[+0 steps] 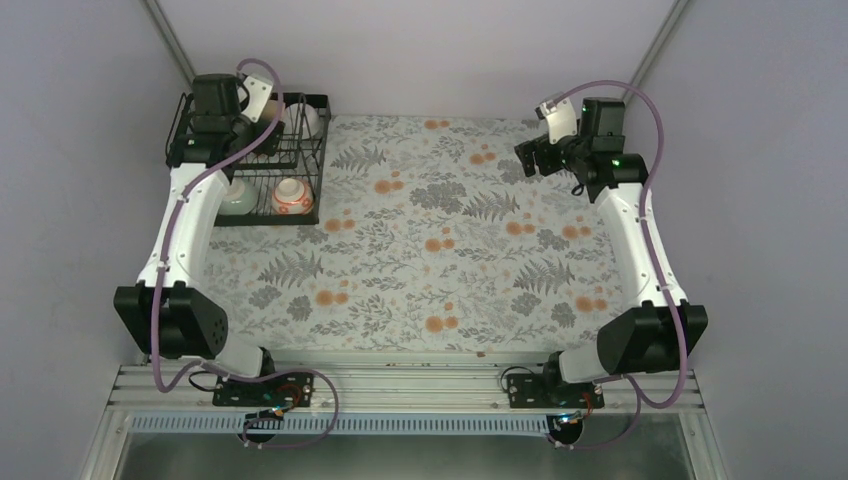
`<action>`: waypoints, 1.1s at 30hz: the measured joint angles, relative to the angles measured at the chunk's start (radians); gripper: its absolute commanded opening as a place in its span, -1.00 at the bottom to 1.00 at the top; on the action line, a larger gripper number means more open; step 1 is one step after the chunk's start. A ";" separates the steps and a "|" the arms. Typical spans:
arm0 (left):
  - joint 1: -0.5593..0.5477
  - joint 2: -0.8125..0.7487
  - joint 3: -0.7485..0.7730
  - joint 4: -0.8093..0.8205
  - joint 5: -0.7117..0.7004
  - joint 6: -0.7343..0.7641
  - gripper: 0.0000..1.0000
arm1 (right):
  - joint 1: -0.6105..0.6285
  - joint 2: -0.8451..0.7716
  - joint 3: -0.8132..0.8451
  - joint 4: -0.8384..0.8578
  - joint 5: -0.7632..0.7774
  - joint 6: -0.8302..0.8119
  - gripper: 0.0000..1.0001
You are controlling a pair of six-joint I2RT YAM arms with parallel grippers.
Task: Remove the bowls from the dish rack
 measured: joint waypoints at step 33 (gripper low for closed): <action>-0.120 0.114 0.015 0.077 -0.367 -0.036 0.92 | 0.005 -0.019 -0.144 0.084 0.024 0.000 1.00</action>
